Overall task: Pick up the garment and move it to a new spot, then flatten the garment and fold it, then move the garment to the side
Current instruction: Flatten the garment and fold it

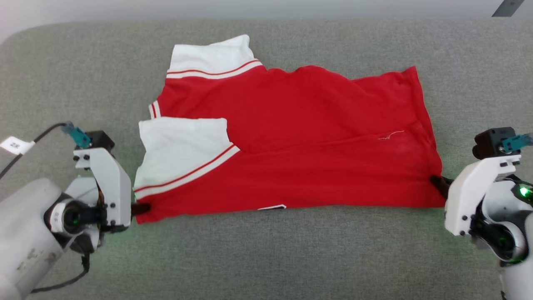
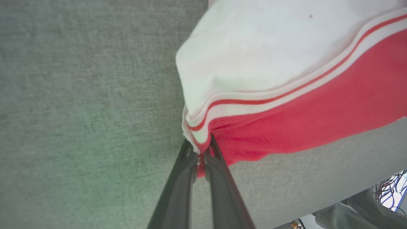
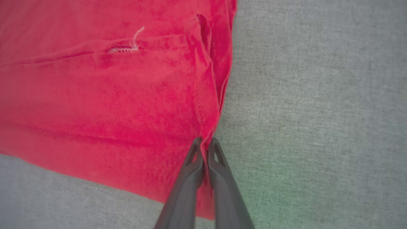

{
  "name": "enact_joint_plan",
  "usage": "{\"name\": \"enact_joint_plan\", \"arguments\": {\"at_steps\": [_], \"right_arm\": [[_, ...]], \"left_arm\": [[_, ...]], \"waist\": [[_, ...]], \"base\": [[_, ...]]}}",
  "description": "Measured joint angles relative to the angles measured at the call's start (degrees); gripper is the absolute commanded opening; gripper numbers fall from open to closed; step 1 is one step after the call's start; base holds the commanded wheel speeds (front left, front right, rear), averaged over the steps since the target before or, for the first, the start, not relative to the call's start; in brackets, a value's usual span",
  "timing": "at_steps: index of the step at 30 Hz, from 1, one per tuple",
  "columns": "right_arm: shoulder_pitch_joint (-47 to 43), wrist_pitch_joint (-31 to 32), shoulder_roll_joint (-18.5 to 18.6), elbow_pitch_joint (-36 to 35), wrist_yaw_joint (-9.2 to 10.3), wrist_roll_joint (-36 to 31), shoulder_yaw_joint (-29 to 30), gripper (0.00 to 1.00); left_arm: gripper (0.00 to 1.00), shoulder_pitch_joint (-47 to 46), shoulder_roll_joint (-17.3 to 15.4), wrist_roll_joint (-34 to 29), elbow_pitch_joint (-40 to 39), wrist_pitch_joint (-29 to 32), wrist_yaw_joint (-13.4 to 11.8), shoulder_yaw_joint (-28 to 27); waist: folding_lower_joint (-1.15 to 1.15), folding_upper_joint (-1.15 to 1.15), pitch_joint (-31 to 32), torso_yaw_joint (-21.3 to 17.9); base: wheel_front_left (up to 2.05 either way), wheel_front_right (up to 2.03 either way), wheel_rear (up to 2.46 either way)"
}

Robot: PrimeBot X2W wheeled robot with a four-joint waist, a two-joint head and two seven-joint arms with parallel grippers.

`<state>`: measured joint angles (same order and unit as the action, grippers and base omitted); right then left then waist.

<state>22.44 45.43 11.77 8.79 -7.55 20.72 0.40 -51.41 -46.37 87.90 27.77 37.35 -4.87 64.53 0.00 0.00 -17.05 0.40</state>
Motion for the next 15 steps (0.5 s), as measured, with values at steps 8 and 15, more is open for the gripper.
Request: {"name": "enact_joint_plan", "arguments": {"at_steps": [8,15], "right_arm": [[-3.7,6.4,4.3,-7.4,0.0,3.5,-0.2,0.0],[-9.6,11.8,5.6,-14.8,0.0,5.3,1.9,0.0]], "left_arm": [[0.0,1.0,-6.0,-1.2,-11.0,1.9,-4.4,0.7],[0.0,3.5,-12.7,-1.8,-24.3,2.4,-10.7,1.5]], "waist": [[0.0,0.0,1.2,0.0],[0.0,0.0,1.7,-0.1]], "base": [[0.0,0.0,0.0],[0.0,0.0,0.0]]}}
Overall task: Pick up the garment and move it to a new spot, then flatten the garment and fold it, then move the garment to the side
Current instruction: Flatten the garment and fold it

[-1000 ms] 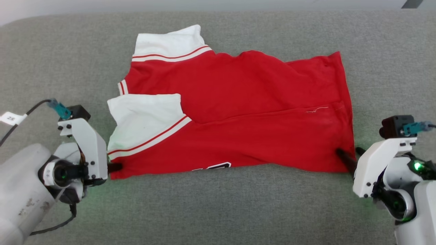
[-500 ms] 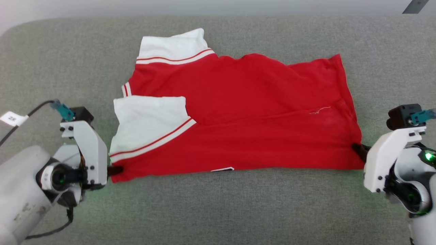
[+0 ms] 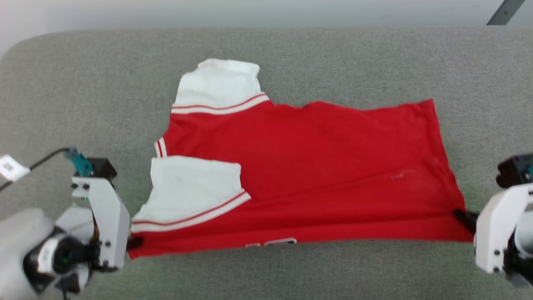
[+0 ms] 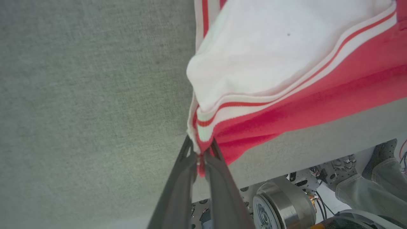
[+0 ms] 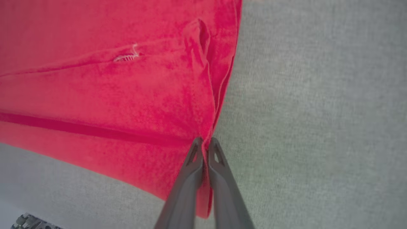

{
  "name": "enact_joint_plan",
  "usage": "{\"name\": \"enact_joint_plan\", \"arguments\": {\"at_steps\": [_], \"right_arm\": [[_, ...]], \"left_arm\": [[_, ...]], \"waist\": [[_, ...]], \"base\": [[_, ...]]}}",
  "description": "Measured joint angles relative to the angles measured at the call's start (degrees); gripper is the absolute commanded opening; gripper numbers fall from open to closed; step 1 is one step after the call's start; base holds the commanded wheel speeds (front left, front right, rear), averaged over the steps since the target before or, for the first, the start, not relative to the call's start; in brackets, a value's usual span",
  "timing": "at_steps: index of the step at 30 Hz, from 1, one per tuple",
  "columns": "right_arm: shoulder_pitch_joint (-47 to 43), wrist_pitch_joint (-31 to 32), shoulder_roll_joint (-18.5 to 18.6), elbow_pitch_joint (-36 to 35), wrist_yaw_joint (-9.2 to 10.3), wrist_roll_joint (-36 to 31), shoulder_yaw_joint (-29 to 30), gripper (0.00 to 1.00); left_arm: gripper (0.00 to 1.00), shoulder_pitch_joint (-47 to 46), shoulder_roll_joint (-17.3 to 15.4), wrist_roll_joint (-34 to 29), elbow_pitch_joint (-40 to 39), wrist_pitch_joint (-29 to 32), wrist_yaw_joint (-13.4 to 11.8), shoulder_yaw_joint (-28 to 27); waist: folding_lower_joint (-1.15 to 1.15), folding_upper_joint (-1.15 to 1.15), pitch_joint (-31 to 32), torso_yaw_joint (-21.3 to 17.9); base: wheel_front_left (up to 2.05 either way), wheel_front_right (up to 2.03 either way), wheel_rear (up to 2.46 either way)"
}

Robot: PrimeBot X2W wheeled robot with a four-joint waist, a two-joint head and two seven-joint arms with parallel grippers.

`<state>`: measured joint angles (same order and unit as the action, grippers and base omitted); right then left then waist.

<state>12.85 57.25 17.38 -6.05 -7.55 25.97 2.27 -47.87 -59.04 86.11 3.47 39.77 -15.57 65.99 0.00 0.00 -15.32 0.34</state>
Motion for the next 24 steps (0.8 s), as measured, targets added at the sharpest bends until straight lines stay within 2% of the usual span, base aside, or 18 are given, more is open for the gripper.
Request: {"name": "enact_joint_plan", "arguments": {"at_steps": [5,9,10,12,13,14,15,16,17,18,24], "right_arm": [[-4.8,1.7,-1.7,-3.5,0.0,0.1,1.8,0.0],[-6.9,1.7,-3.9,-3.7,0.01,-0.8,1.9,0.0],[-7.0,1.4,-4.2,-3.6,0.01,-0.8,1.8,0.0],[-7.1,1.0,-4.9,-2.9,0.01,-0.9,1.3,0.0],[-7.2,0.6,-5.1,-2.4,0.01,-1.1,0.9,0.0],[-7.1,0.1,-5.3,-2.0,0.01,-1.4,0.8,0.15],[-6.9,-0.3,-5.4,-1.5,0.01,-1.4,0.5,0.28],[-6.6,-0.7,-5.4,-1.1,0.01,-1.5,0.4,0.44],[-6.2,-1.3,-5.5,-0.9,0.01,-1.5,0.2,0.8],[-6.0,-1.8,-5.5,-0.7,0.01,-1.4,0.0,1.0],[-4.8,-3.6,-5.3,-1.0,0.01,-1.3,0.4,1.0]], "left_arm": [[0.0,2.9,-2.1,-0.5,-6.3,-1.0,-3.4,1.2],[0.0,4.8,-1.7,-0.5,-6.2,-1.5,-4.0,2.3],[0.14,5.1,-1.2,-0.5,-5.5,-1.8,-3.8,2.5],[0.27,5.7,0.0,-0.6,-3.7,-2.0,-3.5,2.8],[0.42,5.9,0.5,-0.6,-2.7,-2.1,-3.1,2.9],[0.86,5.9,0.8,-0.6,-1.8,-2.2,-2.9,2.9],[1.0,5.9,1.2,-0.4,-0.9,-2.3,-2.7,2.8],[1.0,5.9,1.4,-0.4,-0.3,-2.3,-2.5,2.7],[1.0,5.7,1.6,-0.4,0.1,-2.2,-2.4,2.6],[1.0,5.4,1.6,-0.5,0.4,-1.9,-2.3,2.6],[1.0,2.0,-0.7,-0.8,-1.5,0.1,-2.4,0.9]], "waist": [[0.0,0.0,-0.2,-0.2],[0.0,0.0,-0.5,-0.6],[0.0,0.0,-0.5,-0.7],[0.0,0.0,-0.6,-1.0],[0.0,0.0,-0.7,-1.2],[0.0,0.0,-0.7,-1.3],[0.0,0.0,-0.7,-1.5],[0.0,0.0,-0.7,-1.6],[0.0,0.0,-0.7,-1.7],[0.0,0.0,-0.6,-1.8],[0.0,0.0,-0.2,-2.6]], "base": [[0.0,0.0,0.0],[0.0,0.0,0.0],[0.0,0.0,0.0],[0.0,0.0,0.0],[0.0,0.0,0.0],[0.0,0.0,0.0],[0.0,0.0,0.0],[0.0,0.0,0.0],[0.0,0.0,0.0],[0.0,0.0,0.0],[0.0,0.0,0.0]]}}
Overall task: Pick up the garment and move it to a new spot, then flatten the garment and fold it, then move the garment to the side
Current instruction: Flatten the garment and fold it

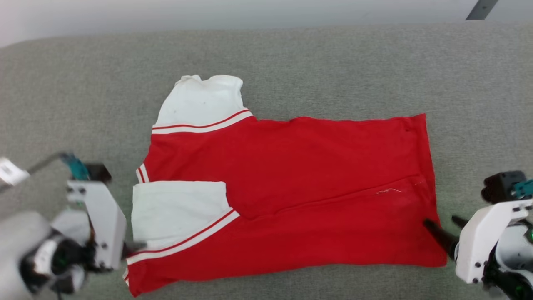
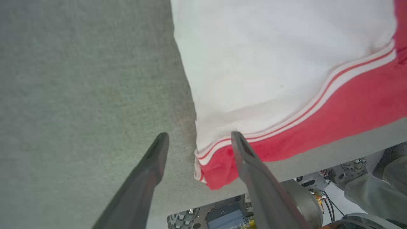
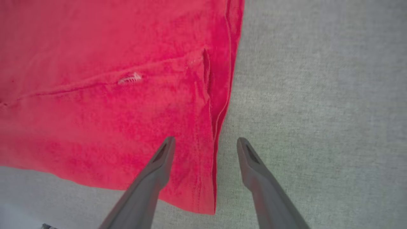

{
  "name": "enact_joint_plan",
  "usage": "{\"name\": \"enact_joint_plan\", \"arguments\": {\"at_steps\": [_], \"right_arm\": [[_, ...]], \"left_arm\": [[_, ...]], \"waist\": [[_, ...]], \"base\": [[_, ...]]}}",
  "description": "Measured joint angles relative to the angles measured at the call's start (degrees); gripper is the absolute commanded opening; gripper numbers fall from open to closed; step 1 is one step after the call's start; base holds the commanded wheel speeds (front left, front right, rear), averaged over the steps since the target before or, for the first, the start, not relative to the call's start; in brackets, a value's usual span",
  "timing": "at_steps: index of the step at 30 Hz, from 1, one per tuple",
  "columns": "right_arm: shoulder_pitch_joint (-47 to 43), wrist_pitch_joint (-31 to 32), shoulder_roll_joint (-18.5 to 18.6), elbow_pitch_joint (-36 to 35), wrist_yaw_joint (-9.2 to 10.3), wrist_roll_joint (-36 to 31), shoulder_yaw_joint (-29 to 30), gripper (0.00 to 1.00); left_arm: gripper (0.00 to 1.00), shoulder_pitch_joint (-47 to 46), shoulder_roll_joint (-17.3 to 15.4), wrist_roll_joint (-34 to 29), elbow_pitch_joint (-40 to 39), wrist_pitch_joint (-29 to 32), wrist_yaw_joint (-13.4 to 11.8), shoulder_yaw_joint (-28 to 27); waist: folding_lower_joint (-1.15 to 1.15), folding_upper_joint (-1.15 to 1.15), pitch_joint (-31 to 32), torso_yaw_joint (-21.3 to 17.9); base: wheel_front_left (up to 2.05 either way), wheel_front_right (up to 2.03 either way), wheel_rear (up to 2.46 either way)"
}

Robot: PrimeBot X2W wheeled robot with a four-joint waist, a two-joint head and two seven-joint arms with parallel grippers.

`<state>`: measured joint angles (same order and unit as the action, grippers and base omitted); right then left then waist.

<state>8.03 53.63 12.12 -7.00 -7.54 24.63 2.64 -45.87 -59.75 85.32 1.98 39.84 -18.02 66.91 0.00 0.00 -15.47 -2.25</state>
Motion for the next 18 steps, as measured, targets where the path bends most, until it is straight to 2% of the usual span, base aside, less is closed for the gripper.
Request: {"name": "enact_joint_plan", "arguments": {"at_steps": [4,9,18], "right_arm": [[1.4,-4.1,-0.1,-1.9,0.0,0.2,0.7,1.0],[4.3,-13.0,-2.0,-3.8,0.0,-0.7,1.2,1.0],[11.6,-37.9,-2.9,-3.3,0.0,-4.0,-4.9,1.0]], "left_arm": [[1.0,-4.3,-2.2,-1.1,-2.0,0.9,-0.5,-1.9],[1.0,-9.7,-1.7,-3.7,-1.0,0.0,0.4,-4.5],[1.0,-19.0,5.5,-10.9,15.2,-9.1,9.4,-7.8]], "waist": [[0.0,0.0,0.2,-0.9],[0.0,0.0,-0.1,-2.6],[0.0,0.0,-2.3,-7.1]], "base": [[0.0,0.0,0.0],[0.0,0.0,0.0],[0.0,0.0,0.0]]}}
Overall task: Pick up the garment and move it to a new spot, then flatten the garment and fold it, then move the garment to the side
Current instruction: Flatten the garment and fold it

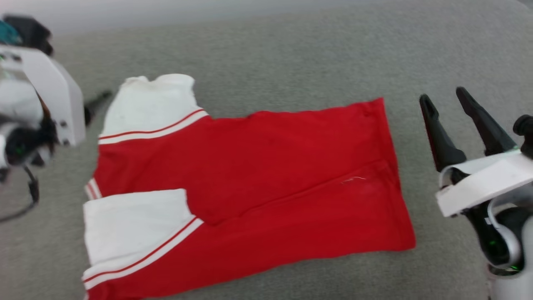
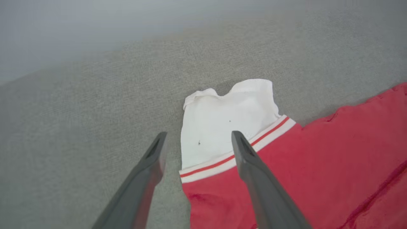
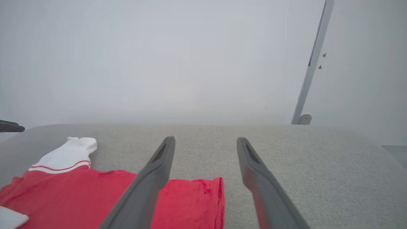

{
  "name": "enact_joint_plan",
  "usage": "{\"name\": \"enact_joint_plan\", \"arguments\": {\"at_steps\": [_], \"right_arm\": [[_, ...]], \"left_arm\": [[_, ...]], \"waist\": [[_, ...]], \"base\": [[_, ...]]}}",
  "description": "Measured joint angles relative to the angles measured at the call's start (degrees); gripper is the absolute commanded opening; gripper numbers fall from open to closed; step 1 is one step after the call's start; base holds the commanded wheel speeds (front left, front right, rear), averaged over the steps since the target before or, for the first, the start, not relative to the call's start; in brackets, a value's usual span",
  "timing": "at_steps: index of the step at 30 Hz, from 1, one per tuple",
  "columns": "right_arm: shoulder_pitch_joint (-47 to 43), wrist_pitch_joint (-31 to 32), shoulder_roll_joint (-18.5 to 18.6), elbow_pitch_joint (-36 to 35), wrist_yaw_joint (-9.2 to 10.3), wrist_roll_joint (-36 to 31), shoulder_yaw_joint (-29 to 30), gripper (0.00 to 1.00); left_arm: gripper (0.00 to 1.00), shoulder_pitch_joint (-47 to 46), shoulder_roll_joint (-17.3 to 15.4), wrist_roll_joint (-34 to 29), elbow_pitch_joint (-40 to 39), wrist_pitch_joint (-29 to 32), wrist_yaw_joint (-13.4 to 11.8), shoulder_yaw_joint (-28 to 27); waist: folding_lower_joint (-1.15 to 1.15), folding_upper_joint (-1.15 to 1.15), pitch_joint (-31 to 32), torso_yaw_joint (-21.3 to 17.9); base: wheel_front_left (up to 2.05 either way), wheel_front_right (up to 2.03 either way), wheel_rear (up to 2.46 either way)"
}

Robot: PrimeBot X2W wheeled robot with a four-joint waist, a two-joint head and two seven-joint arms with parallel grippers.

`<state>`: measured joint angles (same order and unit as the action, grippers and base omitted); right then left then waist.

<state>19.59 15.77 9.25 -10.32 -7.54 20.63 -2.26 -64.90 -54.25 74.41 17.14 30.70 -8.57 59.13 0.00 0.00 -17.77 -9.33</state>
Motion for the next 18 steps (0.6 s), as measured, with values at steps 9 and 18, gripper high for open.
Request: {"name": "enact_joint_plan", "arguments": {"at_steps": [9,18], "right_arm": [[1.8,-10.8,-1.5,3.7,0.0,-1.7,-2.5,1.0],[1.8,-13.2,-2.6,3.8,0.0,-2.1,-2.8,1.0]], "left_arm": [[1.0,-6.2,4.2,-3.0,15.9,-1.9,7.7,-0.2],[1.0,-7.9,6.7,-1.2,26.3,7.0,10.3,1.5]], "waist": [[0.0,0.0,-3.5,-5.3],[0.0,0.0,-7.2,-8.8]], "base": [[0.0,0.0,0.0],[0.0,0.0,0.0]]}}
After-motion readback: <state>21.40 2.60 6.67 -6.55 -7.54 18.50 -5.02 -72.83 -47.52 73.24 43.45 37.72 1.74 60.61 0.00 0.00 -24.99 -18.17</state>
